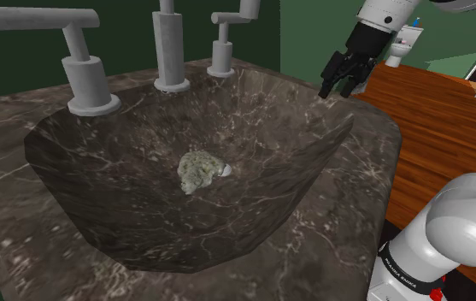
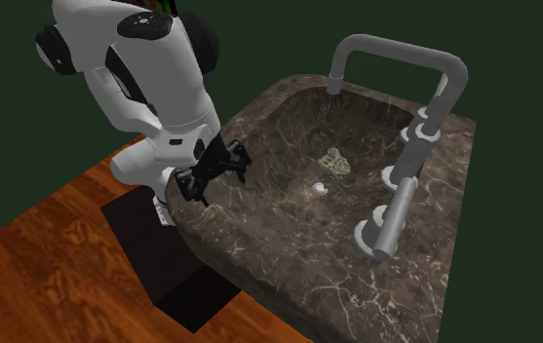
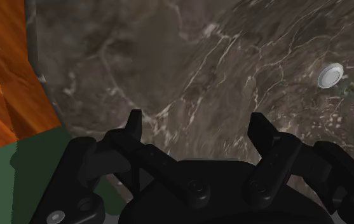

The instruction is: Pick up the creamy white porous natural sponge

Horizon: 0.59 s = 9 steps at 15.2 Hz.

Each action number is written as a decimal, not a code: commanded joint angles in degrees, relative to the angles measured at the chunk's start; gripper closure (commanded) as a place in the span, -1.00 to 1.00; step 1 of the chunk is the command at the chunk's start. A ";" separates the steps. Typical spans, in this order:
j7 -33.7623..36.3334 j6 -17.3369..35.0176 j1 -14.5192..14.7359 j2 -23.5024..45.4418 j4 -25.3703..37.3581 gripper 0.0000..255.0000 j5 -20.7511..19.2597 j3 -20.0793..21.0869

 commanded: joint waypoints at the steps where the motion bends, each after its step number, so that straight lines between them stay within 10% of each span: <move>1: 0.00 0.00 0.00 0.00 0.00 -1.00 0.00 0.00; 9: 16.82 6.72 9.42 0.66 -4.30 -1.00 3.40 5.60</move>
